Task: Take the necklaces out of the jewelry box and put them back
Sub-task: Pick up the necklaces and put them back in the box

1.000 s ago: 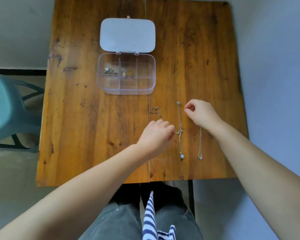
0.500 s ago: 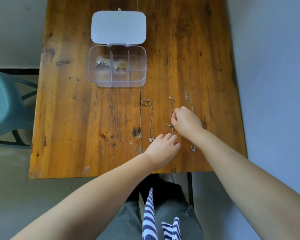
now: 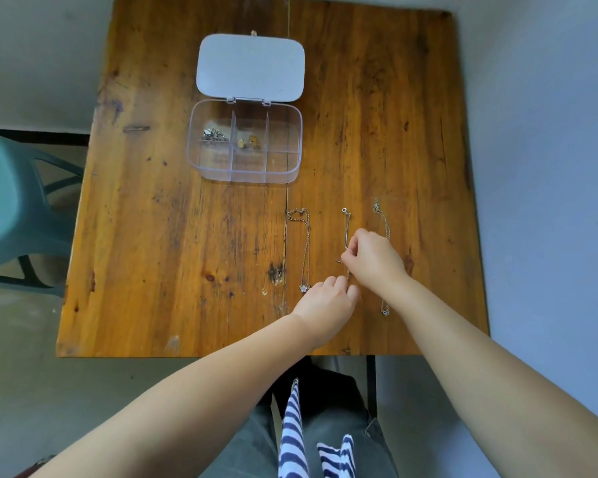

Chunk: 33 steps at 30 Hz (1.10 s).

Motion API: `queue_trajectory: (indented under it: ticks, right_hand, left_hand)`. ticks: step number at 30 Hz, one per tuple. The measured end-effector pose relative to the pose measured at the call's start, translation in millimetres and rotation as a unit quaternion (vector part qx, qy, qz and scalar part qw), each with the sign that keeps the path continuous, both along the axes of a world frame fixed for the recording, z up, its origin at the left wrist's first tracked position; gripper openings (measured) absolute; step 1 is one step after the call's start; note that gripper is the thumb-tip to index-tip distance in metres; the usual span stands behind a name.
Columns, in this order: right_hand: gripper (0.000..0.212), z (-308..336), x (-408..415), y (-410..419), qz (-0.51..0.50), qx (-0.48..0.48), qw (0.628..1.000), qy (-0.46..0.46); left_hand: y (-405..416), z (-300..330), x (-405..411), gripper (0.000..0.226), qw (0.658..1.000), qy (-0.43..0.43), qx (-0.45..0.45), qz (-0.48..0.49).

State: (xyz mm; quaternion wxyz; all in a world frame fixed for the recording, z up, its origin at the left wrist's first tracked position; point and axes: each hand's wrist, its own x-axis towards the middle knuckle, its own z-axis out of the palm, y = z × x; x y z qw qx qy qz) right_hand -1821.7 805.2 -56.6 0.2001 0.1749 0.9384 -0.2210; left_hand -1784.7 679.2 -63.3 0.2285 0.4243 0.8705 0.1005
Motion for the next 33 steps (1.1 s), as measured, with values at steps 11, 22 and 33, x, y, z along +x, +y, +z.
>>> queue_trajectory:
  ticks: [11,22,33]
  right_hand:
    - [0.017,113.8,-80.8,-16.0,-0.03,-0.392,0.911,0.122]
    - [0.016,109.1,-170.9,-111.6,0.002,-0.361,0.924,0.128]
    - [0.033,47.2,-181.2,-148.1,0.156,-0.151,0.976,0.017]
  left_hand:
    - [-48.6,62.7,-91.3,0.007,0.914,-0.013,0.303,0.27]
    - [-149.3,47.8,-195.5,0.011,0.917,0.093,0.197,0.333]
    - [-182.9,25.2,-198.5,0.018,0.967,0.169,0.098,0.166]
